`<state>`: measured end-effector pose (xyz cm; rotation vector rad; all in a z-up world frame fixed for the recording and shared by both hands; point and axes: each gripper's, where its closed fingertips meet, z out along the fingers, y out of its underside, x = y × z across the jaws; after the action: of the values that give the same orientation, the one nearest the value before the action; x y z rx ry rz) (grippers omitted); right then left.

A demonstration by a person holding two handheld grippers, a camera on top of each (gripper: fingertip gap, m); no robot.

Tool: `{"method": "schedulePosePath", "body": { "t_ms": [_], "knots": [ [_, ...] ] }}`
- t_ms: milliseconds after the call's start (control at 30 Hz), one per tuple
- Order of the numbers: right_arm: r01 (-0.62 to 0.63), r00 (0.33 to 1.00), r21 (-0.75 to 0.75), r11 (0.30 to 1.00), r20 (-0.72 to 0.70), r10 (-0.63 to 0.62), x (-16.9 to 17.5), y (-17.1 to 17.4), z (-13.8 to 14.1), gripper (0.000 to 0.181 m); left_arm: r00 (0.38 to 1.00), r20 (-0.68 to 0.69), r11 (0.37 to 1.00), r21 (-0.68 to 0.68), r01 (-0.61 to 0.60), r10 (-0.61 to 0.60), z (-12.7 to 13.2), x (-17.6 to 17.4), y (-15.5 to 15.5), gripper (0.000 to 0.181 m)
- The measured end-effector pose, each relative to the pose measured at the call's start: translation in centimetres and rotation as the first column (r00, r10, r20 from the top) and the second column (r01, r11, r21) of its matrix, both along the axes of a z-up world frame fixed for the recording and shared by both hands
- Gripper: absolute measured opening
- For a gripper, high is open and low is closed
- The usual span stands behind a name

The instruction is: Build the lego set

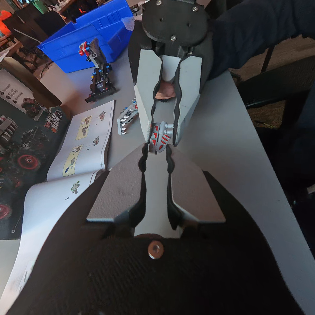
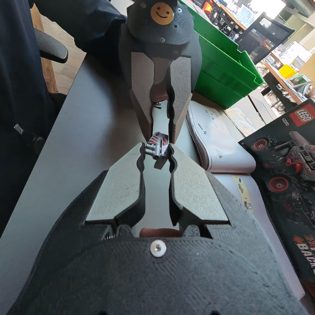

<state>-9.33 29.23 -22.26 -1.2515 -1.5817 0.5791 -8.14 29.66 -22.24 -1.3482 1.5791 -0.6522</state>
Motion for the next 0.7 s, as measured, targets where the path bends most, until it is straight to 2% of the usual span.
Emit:
{"method": "schedulePosePath", "body": {
  "t_ms": [33, 333, 500, 633, 700],
  "knots": [
    [-0.01, 1.0, -0.02, 1.0, 0.001, 0.01, 0.0, -0.1, 0.0, 0.023, 1.0, -0.006, 1.0, -0.006, 0.005, -0.005, 0.0, 0.0, -0.1, 0.018],
    [-0.054, 0.998, -0.098, 0.994, 0.008, 0.055, 0.4, -0.9, 0.0, 0.021, 1.0, -0.005, 1.0, 0.013, 0.023, -0.023, 0.1, 0.4, -0.9, 0.013],
    [-0.026, 0.999, -0.12, 0.992, -0.029, 0.023, 0.4, -0.3, 0.5, 0.023, 1.0, 0.019, 0.997, 0.075, -0.017, 0.015, 0.6, 0.4, -0.3, 0.014],
    [-0.001, 0.998, -0.177, 0.984, -0.062, -0.01, 0.2, 0.2, 0.8, 0.024, 0.999, 0.02, 0.984, 0.17, -0.049, 0.047, 0.7, 0.3, 0.3, 0.015],
    [0.003, 0.997, -0.197, 0.98, -0.078, -0.019, 0.1, 0.4, 1.0, 0.024, 0.998, 0.002, 0.957, 0.283, -0.063, 0.065, 0.8, 0.0, 0.7, 0.014]
  ]
}}
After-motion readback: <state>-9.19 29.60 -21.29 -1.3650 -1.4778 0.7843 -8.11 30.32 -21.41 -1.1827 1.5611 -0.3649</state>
